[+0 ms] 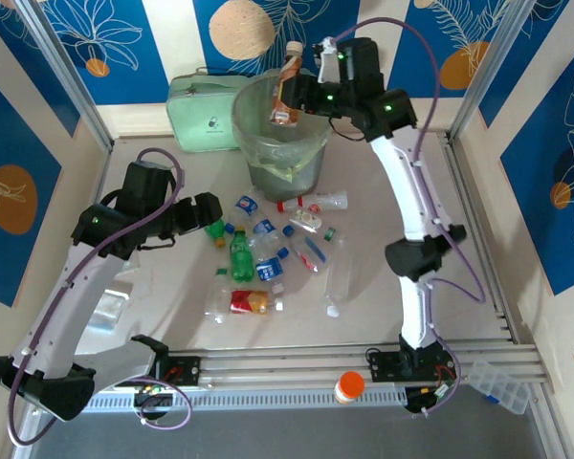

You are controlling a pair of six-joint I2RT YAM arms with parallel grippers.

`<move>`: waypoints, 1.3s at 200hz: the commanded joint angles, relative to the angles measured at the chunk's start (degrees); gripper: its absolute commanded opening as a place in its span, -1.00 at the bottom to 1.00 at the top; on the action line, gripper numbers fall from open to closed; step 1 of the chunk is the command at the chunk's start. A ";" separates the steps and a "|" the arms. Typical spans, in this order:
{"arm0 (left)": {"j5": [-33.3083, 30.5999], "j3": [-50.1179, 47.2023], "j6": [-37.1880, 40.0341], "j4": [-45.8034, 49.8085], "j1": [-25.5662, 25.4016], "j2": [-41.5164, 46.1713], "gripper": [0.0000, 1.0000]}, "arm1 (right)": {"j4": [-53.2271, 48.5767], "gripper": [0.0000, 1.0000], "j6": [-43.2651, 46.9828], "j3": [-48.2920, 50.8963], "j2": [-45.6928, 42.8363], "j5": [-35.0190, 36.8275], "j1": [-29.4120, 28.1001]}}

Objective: Put the plastic bottles in the bin

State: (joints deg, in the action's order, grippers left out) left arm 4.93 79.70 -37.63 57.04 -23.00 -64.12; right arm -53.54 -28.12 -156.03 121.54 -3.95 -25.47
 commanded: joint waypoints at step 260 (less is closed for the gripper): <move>-2.64 -0.99 0.02 -0.67 -0.12 -0.39 0.72 | -1.31 0.47 8.49 -3.79 17.40 3.22 -2.12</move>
State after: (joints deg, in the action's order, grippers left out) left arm 3.33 79.64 -37.43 55.90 -23.00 -66.06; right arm -53.34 -20.45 -158.10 139.09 -0.62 -27.11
